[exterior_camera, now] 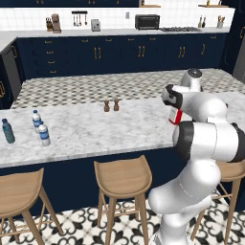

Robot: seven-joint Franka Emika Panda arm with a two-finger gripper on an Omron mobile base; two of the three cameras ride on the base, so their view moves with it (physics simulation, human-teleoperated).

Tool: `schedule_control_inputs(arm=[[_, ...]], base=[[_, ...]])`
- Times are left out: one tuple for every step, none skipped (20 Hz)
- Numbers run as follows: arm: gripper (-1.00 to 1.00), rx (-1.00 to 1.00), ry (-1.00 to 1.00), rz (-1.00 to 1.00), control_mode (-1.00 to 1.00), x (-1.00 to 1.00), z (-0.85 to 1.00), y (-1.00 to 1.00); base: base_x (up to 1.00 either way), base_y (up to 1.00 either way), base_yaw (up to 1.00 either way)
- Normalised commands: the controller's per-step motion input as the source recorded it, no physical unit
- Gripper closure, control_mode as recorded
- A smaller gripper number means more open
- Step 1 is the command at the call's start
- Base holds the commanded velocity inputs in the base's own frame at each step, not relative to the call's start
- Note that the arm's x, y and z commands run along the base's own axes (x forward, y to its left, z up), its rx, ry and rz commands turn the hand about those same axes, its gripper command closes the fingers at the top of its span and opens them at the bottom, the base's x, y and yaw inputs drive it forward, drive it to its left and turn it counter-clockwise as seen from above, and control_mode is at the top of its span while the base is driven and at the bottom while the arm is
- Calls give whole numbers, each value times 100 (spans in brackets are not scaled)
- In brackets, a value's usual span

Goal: Move the plastic bottles in the middle to the plastics group, and the glass bottles in the middle to the glass group.

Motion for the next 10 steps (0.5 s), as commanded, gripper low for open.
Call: schedule_control_inputs(arm=[[100, 0, 1, -19, -100, 0, 0, -26], [100, -2, 1, -15, -100, 0, 0, -11], [100, -9, 3, -4, -100, 0, 6, 0], [100, -8, 4, 0, -100, 0, 3, 20], [100, -6, 3, -1, -100, 0, 0, 1], [100, -7, 6, -6, -100, 0, 0, 0], [100, -4, 3, -9, -100, 0, 0, 0], [100, -2, 0, -12, -100, -6, 0, 0], [100, 0, 0, -16, -100, -14, 0, 0], [100, 0, 0, -18, -100, -21, 0, -9]], base=[[0, 0, 0], [0, 0, 0], [0, 0, 0], [0, 0, 0], [0, 0, 0], [0, 0, 0], [0, 0, 0], [0, 0, 0], [0, 0, 0], [0, 0, 0]])
